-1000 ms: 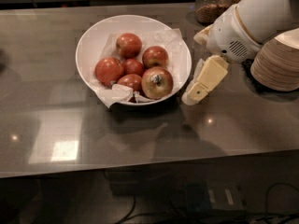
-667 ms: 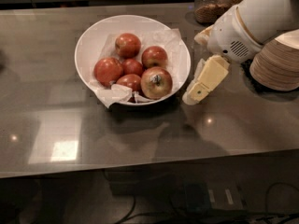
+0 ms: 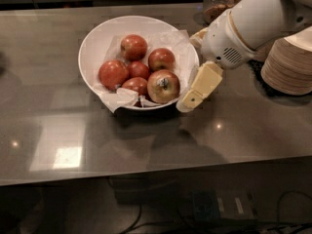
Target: Pick apple from white bowl
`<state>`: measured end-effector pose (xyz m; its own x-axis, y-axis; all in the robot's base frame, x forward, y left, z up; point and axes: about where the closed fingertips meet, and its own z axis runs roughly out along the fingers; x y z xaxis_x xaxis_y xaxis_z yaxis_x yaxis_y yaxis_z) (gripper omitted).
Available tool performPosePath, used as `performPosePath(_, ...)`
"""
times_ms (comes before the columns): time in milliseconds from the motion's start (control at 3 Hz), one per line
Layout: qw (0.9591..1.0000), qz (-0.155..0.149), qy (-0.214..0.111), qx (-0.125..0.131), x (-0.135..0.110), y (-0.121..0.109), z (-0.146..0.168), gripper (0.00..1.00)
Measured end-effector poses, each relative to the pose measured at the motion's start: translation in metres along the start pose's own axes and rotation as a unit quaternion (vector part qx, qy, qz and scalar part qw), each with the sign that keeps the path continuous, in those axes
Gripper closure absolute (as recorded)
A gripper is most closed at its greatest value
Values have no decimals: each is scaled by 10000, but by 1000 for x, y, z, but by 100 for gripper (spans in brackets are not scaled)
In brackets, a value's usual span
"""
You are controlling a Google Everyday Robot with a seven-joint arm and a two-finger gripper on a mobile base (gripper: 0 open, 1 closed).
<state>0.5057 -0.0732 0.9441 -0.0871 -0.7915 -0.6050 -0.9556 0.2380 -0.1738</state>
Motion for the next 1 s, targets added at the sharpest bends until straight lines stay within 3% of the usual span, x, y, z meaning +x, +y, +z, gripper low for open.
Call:
performPosePath(333,9997,-217,-136,-56,-18,5,16,0)
performPosePath(1000,9986,-304,-336,-285,-27,10,41,4)
